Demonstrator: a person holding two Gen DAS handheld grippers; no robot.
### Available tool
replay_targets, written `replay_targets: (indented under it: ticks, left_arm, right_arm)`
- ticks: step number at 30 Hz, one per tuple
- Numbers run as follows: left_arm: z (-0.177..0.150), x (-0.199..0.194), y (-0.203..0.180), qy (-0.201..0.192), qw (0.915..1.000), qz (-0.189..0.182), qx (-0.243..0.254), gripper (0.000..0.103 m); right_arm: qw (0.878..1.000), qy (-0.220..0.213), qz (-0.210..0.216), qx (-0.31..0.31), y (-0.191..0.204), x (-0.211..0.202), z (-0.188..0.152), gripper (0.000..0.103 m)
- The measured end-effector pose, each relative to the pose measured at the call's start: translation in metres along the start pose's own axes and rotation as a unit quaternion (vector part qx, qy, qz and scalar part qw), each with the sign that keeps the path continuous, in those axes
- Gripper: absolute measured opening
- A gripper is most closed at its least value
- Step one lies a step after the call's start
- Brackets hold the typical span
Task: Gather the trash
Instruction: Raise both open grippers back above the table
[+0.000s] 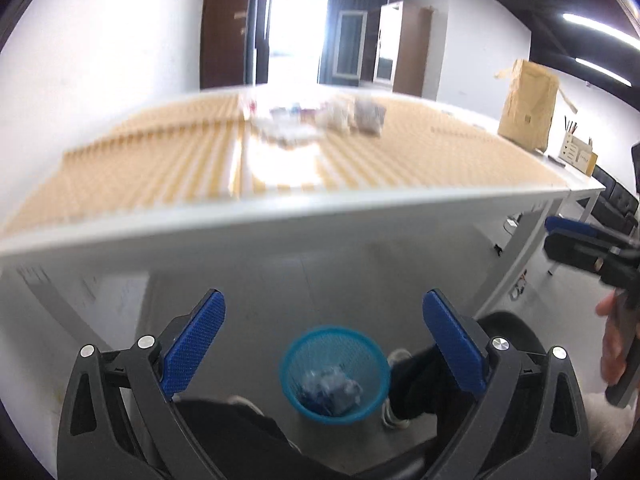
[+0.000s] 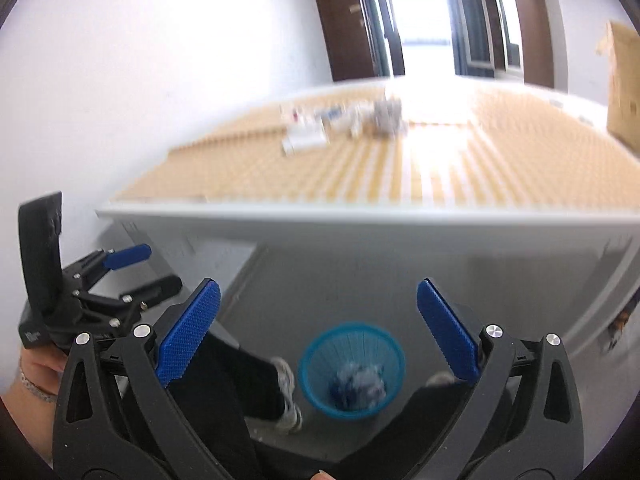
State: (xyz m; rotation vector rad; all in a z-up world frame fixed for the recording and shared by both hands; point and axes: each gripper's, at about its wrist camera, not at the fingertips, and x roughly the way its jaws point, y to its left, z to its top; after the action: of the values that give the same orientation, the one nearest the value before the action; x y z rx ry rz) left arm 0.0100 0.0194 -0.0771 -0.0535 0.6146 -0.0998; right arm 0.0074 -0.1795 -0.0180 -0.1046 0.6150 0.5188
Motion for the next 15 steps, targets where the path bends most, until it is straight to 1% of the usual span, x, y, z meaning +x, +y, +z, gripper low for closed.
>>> replay_targets:
  ticks: [2, 6, 8, 12, 15]
  left_arm:
    - [0.015, -0.007, 0.005, -0.016, 0.9998, 0.009, -0.006, 0.097]
    - [0.034, -0.011, 0.017, -0.016, 0.9996, 0.011, -0.019, 0.097]
    - [0.044, -0.009, 0.022, -0.018, 0.9996, 0.014, -0.019, 0.097]
    - [0.060, 0.003, 0.030, -0.015, 0.9994, 0.031, -0.010, 0.097]
    - [0.070, 0.014, 0.037, -0.010, 0.9995, 0.028, -0.013, 0.097]
  right_arm:
    - [1.000, -0.015, 0.000, -0.003, 0.000, -0.006, 0.015, 0.094]
    - [1.000, -0.031, 0.000, -0.005, 0.002, -0.003, 0.037, 0.094]
    - [0.999, -0.038, -0.004, -0.004, 0.000, 0.000, 0.052, 0.094]
    - [0.999, -0.049, 0.002, 0.006, -0.002, 0.008, 0.076, 0.094]
    - [0.999, -0.048, 0.003, 0.003, 0.001, 0.018, 0.090, 0.094]
